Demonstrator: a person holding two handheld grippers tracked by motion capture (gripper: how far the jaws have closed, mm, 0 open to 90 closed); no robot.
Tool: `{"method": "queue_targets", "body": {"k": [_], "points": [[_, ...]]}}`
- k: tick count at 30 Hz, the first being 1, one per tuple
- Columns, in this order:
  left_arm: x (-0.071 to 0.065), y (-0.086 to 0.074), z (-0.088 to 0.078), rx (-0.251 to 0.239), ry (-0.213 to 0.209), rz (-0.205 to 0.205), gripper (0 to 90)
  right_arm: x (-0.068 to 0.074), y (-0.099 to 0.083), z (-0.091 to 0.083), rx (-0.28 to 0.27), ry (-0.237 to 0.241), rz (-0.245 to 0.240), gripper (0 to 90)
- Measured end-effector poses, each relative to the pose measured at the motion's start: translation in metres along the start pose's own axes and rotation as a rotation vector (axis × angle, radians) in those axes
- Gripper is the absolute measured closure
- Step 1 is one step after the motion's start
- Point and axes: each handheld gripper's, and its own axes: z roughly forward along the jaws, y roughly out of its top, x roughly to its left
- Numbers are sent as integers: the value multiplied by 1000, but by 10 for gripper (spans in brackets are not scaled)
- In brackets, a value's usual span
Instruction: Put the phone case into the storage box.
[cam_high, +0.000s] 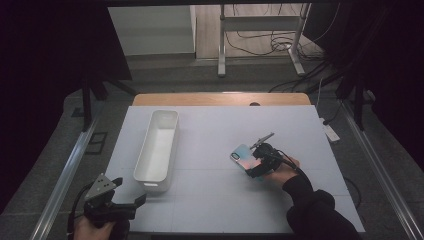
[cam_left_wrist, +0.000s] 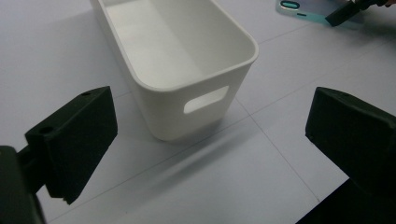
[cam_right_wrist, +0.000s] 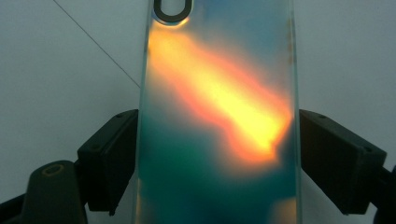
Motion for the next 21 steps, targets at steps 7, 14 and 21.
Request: {"method": "queue_targets", "body": {"k": [7,14,21], "points": [[1,0,-1,-3,9,-11,18,-1,-1,-5,-18,0,3,167],[1,0,-1,-8,12,-19,13,1,-1,-11,-43,8,-2,168],[1,0,0,-10,9,-15,10,4,-2,-19,-81,18,-8,168]]}}
